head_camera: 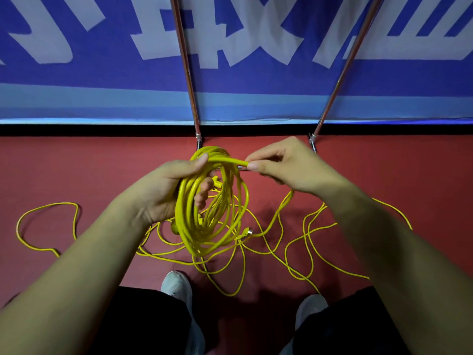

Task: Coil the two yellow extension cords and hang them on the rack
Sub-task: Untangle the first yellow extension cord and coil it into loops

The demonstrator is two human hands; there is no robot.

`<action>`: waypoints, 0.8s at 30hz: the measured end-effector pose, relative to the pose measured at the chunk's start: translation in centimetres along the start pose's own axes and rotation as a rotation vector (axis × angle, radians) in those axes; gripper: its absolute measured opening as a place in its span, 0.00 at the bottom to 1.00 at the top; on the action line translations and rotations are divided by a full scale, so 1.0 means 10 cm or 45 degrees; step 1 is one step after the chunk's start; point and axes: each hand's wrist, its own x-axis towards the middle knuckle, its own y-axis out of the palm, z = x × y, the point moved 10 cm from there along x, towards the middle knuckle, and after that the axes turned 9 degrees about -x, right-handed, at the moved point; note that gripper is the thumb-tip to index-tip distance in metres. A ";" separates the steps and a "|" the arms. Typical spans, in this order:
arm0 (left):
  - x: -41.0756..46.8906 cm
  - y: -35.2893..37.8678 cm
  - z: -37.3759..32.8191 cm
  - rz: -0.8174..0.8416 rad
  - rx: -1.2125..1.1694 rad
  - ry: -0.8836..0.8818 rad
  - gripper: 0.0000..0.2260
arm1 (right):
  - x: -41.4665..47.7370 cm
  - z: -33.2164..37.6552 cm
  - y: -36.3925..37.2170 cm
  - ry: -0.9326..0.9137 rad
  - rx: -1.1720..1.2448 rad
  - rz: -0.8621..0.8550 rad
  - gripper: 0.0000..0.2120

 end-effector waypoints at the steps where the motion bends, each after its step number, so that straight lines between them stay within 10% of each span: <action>1: -0.02 0.04 -0.01 -0.002 0.034 0.010 0.10 | 0.00 0.07 0.06 -0.025 -0.057 0.040 0.05; 11: -0.07 0.41 0.09 0.322 -0.125 -0.171 0.17 | 0.06 0.04 -0.02 -0.067 -0.200 -0.071 0.07; 17: -0.12 0.53 0.06 0.381 -0.077 -0.143 0.18 | 0.05 -0.04 0.12 -0.092 -0.396 0.053 0.43; 24: -0.19 0.60 0.10 0.490 -0.013 -0.140 0.17 | 0.08 -0.07 0.11 -0.062 -0.518 -0.110 0.20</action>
